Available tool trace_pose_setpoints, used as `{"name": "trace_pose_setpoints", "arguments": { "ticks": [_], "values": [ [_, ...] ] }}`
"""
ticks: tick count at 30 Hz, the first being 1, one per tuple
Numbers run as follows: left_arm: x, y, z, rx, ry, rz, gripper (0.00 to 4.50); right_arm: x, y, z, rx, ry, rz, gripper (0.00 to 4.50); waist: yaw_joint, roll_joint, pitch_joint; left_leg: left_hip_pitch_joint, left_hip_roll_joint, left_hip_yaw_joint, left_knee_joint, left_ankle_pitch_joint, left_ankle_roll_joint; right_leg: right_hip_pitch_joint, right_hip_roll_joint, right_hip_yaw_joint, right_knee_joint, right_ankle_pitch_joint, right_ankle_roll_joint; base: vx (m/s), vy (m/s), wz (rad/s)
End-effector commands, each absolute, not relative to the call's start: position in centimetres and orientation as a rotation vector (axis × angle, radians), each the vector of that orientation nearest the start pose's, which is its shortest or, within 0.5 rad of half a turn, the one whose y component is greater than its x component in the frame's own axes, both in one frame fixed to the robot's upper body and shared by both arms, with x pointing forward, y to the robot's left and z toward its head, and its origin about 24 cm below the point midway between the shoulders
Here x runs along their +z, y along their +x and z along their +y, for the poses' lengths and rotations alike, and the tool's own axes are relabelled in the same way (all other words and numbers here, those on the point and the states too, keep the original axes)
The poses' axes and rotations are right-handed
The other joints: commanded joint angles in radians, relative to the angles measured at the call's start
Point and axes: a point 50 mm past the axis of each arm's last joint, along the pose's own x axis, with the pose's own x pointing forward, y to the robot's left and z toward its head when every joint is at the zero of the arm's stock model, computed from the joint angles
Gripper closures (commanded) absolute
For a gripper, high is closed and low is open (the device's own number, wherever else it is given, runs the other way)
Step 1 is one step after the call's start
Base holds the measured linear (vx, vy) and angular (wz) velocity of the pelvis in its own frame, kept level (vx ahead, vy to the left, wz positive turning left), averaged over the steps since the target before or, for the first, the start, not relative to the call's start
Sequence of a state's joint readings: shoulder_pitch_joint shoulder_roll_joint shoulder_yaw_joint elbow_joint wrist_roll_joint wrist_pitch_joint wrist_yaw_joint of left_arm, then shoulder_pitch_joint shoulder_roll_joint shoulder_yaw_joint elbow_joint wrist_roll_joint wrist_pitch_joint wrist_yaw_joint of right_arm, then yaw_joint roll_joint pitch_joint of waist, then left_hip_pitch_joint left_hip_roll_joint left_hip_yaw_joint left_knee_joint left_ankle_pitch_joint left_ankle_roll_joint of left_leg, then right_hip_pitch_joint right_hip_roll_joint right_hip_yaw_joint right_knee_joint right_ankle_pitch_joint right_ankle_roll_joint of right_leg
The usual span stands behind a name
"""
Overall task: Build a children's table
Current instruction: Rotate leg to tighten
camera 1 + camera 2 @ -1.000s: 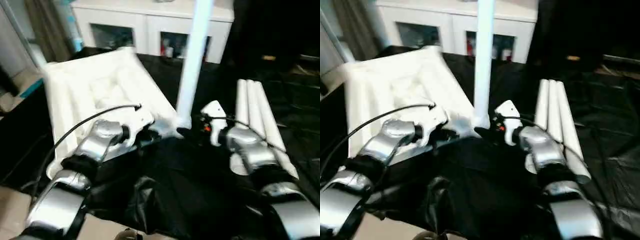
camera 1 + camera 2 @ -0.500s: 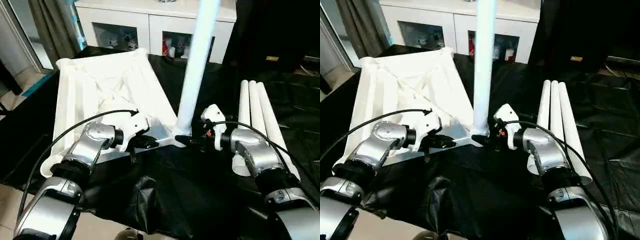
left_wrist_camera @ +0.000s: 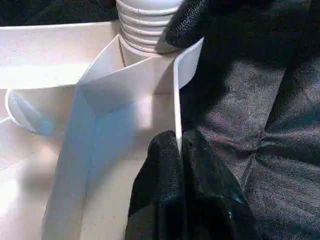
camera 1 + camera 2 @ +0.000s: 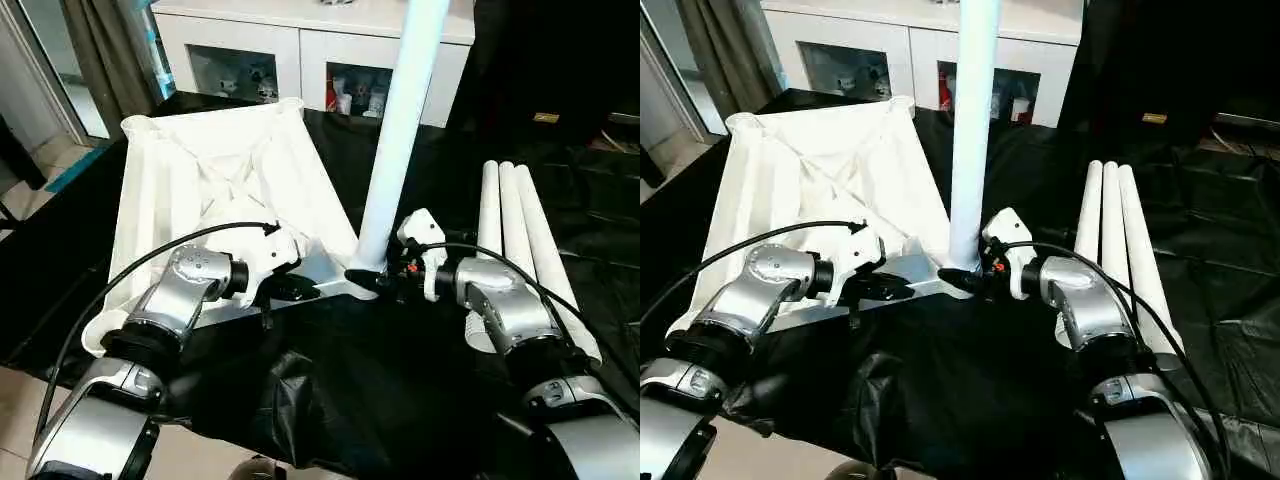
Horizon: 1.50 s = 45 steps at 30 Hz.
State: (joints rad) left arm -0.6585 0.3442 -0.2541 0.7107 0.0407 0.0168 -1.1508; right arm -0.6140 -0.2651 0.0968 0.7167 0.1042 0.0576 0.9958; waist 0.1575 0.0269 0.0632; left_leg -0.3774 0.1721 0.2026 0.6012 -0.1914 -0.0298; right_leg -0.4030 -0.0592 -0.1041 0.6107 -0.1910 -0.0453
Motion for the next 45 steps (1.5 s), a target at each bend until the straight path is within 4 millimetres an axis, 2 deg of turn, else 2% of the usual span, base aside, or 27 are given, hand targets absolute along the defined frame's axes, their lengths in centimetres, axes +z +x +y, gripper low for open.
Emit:
{"name": "trace_pose_setpoints", "arguments": {
  "ticks": [1,4,7,8,9,10,11,12,14,15,16,19,20,21,24,25,26,27,30,33,34,35,38,39,40,42,45],
  "values": [
    [6.0,32.8,12.9,-1.304,0.431,0.368,4.50,5.7,33.5,-13.4,1.057,-0.114,0.251,1.58,-0.002,-0.005,-0.082,0.016,0.081,-0.039,-0.059,-0.088,0.077,0.056,-0.120,0.071,-0.062,-0.122,-0.189,0.000,0.000,0.00],
    [6.0,32.9,12.9,-1.293,0.433,0.370,4.50,5.1,33.4,-13.4,1.016,-0.105,0.262,1.68,-0.002,-0.005,-0.083,0.015,0.082,-0.040,-0.059,-0.082,0.078,0.056,-0.119,0.071,-0.060,-0.111,-0.192,0.000,0.000,0.00],
    [5.7,33.6,12.5,-1.200,0.452,0.370,4.50,3.5,34.2,-13.7,0.803,-0.114,0.319,1.76,-0.007,-0.002,-0.081,0.017,0.083,-0.042,-0.062,-0.094,0.063,0.053,-0.122,0.071,-0.064,-0.130,-0.195,0.000,0.000,0.00],
    [5.7,33.8,12.4,-1.170,0.460,0.372,4.50,3.1,34.3,-13.8,0.754,-0.113,0.334,1.76,-0.016,-0.004,-0.077,0.019,0.078,-0.042,-0.065,-0.121,0.043,0.054,-0.122,0.071,-0.072,-0.178,-0.191,0.000,0.000,0.00],
    [5.6,33.9,12.3,-1.150,0.458,0.374,4.50,2.9,34.4,-13.8,0.730,-0.102,0.340,1.76,-0.016,-0.004,-0.077,0.019,0.078,-0.042,-0.065,-0.121,0.043,0.054,-0.122,0.071,-0.072,-0.178,-0.191,0.000,0.000,0.00],
    [5.5,34.5,11.8,-1.074,0.448,0.384,4.50,2.2,34.5,-13.7,0.641,-0.054,0.360,1.77,-0.021,-0.003,-0.072,0.025,0.079,-0.043,-0.069,-0.161,0.025,0.053,-0.123,0.072,-0.083,-0.252,-0.176,0.000,0.000,0.00],
    [5.4,34.8,11.5,-1.042,0.438,0.385,4.50,2.0,34.5,-13.5,0.601,-0.028,0.366,1.77,-0.024,-0.003,-0.070,0.027,0.078,-0.042,-0.070,-0.175,0.019,0.052,-0.122,0.073,-0.086,-0.274,-0.172,0.000,0.000,0.00],
    [5.2,35.5,10.5,-0.948,0.415,0.395,4.50,1.4,34.8,-13.1,0.462,0.038,0.389,1.78,-0.025,0.003,-0.069,0.033,0.077,-0.044,-0.071,-0.203,0.006,0.051,-0.124,0.073,-0.093,-0.324,-0.161,0.000,0.000,0.00],
    [5.2,36.0,9.7,-0.864,0.400,0.400,4.50,1.0,34.9,-12.6,0.384,0.049,0.411,1.78,-0.029,0.001,-0.065,0.044,0.079,-0.046,-0.078,-0.248,-0.018,0.046,-0.123,0.074,-0.101,-0.364,-0.153,0.000,0.000,0.00],
    [5.2,36.2,9.3,-0.823,0.393,0.402,4.50,0.9,35.0,-12.4,0.359,0.044,0.420,1.78,-0.029,0.001,-0.065,0.044,0.079,-0.046,-0.078,-0.248,-0.018,0.046,-0.123,0.074,-0.101,-0.364,-0.153,0.000,0.000,0.00],
    [5.1,36.4,8.5,-0.781,0.377,0.408,4.50,0.6,35.0,-11.8,0.312,0.027,0.449,1.78,-0.028,-0.001,-0.063,0.050,0.076,-0.045,-0.078,-0.274,-0.022,0.045,-0.125,0.075,-0.108,-0.386,-0.150,0.000,0.000,0.00],
    [5.2,36.6,7.2,-0.757,0.367,0.404,4.50,0.6,35.2,-10.4,0.278,0.046,0.469,1.78,-0.027,-0.003,-0.065,0.044,0.074,-0.049,-0.080,-0.269,-0.016,0.052,-0.128,0.076,-0.107,-0.383,-0.140,0.000,0.000,0.00],
    [5.2,36.6,6.8,-0.757,0.368,0.403,4.50,0.8,35.2,-9.7,0.288,0.066,0.462,1.78,-0.026,0.006,-0.067,0.043,0.074,-0.048,-0.078,-0.256,-0.011,0.052,-0.129,0.078,-0.104,-0.358,-0.142,0.000,0.000,0.00],
    [5.2,36.5,6.5,-0.766,0.369,0.399,4.50,1.1,35.3,-8.9,0.317,0.090,0.441,1.22,-0.027,0.002,-0.067,0.041,0.075,-0.048,-0.080,-0.253,-0.008,0.053,-0.128,0.078,-0.104,-0.349,-0.141,0.000,0.000,0.00],
    [5.3,36.5,6.0,-0.800,0.380,0.386,4.50,2.1,35.6,-7.5,0.392,0.124,0.381,1.07,-0.026,0.000,-0.070,0.034,0.075,-0.047,-0.079,-0.232,0.007,0.058,-0.129,0.078,-0.097,-0.294,-0.152,0.000,0.000,0.00],
    [5.4,36.4,6.2,-0.819,0.380,0.379,4.50,2.5,35.7,-7.4,0.418,0.085,0.353,0.84,-0.028,-0.001,-0.069,0.030,0.074,-0.050,-0.080,-0.230,0.009,0.061,-0.128,0.075,-0.095,-0.291,-0.153,0.000,0.000,0.00],
    [5.4,36.4,6.3,-0.827,0.383,0.374,4.50,2.6,35.8,-7.5,0.430,0.066,0.342,0.84,-0.033,-0.002,-0.070,0.028,0.074,-0.050,-0.080,-0.226,0.012,0.064,-0.128,0.075,-0.094,-0.286,-0.154,0.000,0.000,0.00],
    [5.5,36.3,6.6,-0.850,0.382,0.367,4.50,2.9,35.9,-7.8,0.451,0.042,0.327,0.84,-0.035,-0.005,-0.071,0.029,0.074,-0.049,-0.080,-0.221,0.014,0.063,-0.128,0.075,-0.093,-0.280,-0.157,0.000,0.000,0.00],
    [5.5,36.0,7.2,-0.916,0.391,0.350,4.50,3.2,36.0,-8.9,0.495,0.003,0.300,0.84,-0.042,-0.003,-0.069,0.028,0.072,-0.048,-0.077,-0.213,0.029,0.064,-0.128,0.074,-0.095,-0.286,-0.165,0.000,0.000,0.00],
    [5.5,35.5,8.1,-1.011,0.400,0.337,4.50,3.6,35.9,-10.5,0.562,-0.067,0.269,0.84,-0.040,-0.004,-0.071,0.026,0.074,-0.045,-0.074,-0.184,0.047,0.063,-0.127,0.075,-0.091,-0.257,-0.170,0.000,0.000,0.00],
    [5.5,35.1,8.6,-1.078,0.403,0.334,4.50,3.9,35.8,-11.6,0.604,-0.084,0.251,0.84,-0.038,-0.003,-0.075,0.024,0.077,-0.044,-0.072,-0.162,0.052,0.067,-0.128,0.075,-0.084,-0.218,-0.180,0.000,0.000,0.00],
    [5.5,35.0,8.7,-1.086,0.405,0.335,4.50,3.9,35.8,-11.7,0.609,-0.086,0.249,0.84,-0.037,-0.003,-0.074,0.021,0.077,-0.044,-0.071,-0.154,0.058,0.066,-0.127,0.075,-0.082,-0.200,-0.182,0.000,0.000,0.00],
    [5.3,34.3,9.7,-1.178,0.435,0.349,4.50,4.4,35.4,-12.9,0.697,-0.114,0.231,0.84,-0.032,0.000,-0.084,0.015,0.080,-0.043,-0.064,-0.093,0.087,0.067,-0.121,0.072,-0.062,-0.083,-0.206,0.000,0.000,0.00],
    [5.2,34.1,10.0,-1.201,0.440,0.355,4.50,4.5,35.2,-13.2,0.745,-0.124,0.229,0.84,-0.028,0.004,-0.085,0.018,0.082,-0.041,-0.060,-0.081,0.097,0.061,-0.120,0.071,-0.058,-0.046,-0.219,0.000,0.000,0.00],
    [5.2,34.1,10.0,-1.201,0.440,0.355,4.50,4.5,35.2,-13.2,0.745,-0.124,0.229,0.84,-0.024,0.002,-0.084,0.017,0.081,-0.039,-0.059,-0.080,0.106,0.058,-0.118,0.072,-0.056,-0.025,-0.225,0.000,0.000,0.00],
    [5.2,33.6,10.9,-1.258,0.439,0.362,4.50,4.6,34.3,-13.8,0.876,-0.166,0.238,0.84,-0.016,0.002,-0.082,0.016,0.083,-0.040,-0.061,-0.108,0.102,0.061,-0.120,0.069,-0.059,-0.052,-0.225,0.000,0.000,0.00],
    [5.3,33.2,11.5,-1.293,0.436,0.370,4.50,4.8,33.7,-14.1,0.946,-0.174,0.244,0.84,-0.011,0.000,-0.080,0.016,0.084,-0.039,-0.062,-0.130,0.091,0.060,-0.122,0.072,-0.065,-0.106,-0.208,0.000,0.000,0.00]
  ]
}}
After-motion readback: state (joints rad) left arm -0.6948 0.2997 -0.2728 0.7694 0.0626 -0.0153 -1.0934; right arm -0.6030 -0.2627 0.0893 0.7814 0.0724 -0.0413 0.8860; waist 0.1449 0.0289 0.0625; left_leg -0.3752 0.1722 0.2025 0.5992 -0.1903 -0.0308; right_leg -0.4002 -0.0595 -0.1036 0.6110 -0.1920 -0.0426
